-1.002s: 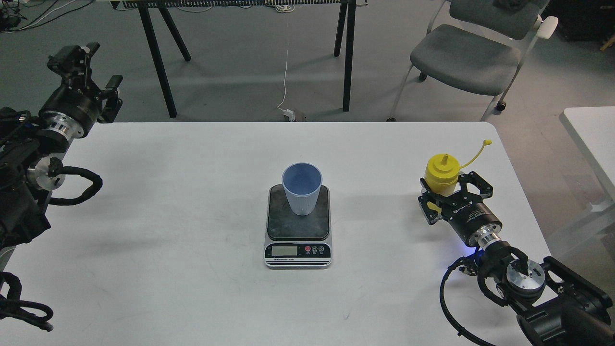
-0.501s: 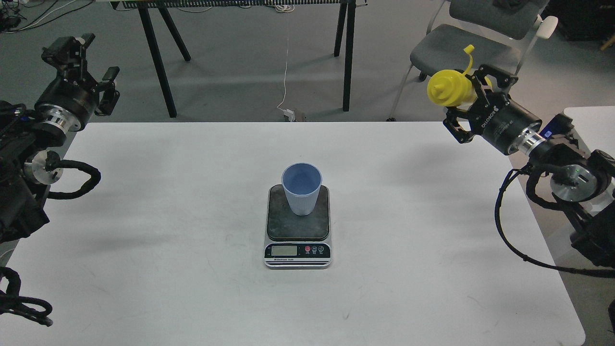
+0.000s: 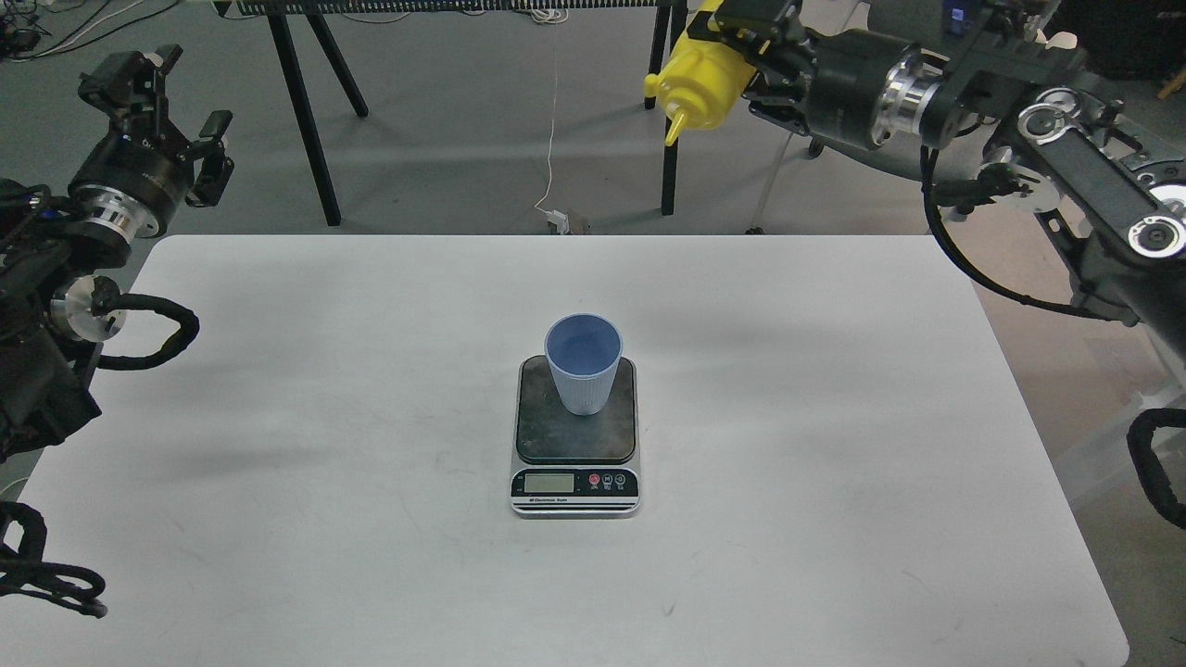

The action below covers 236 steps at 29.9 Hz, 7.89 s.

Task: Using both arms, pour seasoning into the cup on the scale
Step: 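Lift the yellow bottle with the right gripper and invert it, then tilt the bottle nozzle over the blue cup and pour, then raise the bottle away from the cup and turn it upright, then lower the yellow bottle back onto the table with the right gripper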

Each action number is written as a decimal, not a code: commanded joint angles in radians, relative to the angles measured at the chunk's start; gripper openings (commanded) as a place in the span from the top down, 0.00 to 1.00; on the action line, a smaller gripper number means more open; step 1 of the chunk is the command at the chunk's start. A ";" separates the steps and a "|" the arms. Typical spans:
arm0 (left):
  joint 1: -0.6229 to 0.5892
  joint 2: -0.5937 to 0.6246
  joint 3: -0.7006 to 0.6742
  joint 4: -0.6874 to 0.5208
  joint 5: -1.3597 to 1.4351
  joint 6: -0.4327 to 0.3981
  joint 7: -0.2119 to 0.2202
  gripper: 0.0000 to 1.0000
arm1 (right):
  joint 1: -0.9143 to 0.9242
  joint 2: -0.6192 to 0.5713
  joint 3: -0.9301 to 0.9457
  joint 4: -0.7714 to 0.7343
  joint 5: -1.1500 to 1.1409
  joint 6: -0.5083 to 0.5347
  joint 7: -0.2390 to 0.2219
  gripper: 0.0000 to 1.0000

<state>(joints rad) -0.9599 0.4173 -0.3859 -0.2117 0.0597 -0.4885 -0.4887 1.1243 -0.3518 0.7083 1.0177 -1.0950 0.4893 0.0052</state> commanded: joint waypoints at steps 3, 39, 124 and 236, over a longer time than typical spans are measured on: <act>0.001 -0.015 -0.002 -0.002 0.000 0.000 0.000 0.21 | 0.063 0.092 -0.124 0.067 -0.271 -0.014 0.004 0.49; 0.004 -0.040 -0.002 -0.003 0.000 0.000 0.000 0.21 | 0.124 0.171 -0.328 0.249 -0.944 -0.259 0.036 0.49; -0.020 -0.058 -0.001 -0.003 0.006 0.000 0.000 0.21 | -1.008 -0.308 0.399 0.345 1.685 -0.001 -0.002 0.50; 0.003 -0.057 0.004 -0.002 0.015 0.000 0.000 0.20 | -1.140 0.031 0.405 0.018 1.640 -0.001 0.027 0.01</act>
<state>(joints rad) -0.9560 0.3607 -0.3820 -0.2132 0.0751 -0.4887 -0.4887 -0.0012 -0.3216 1.1181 1.0272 0.5446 0.4887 0.0324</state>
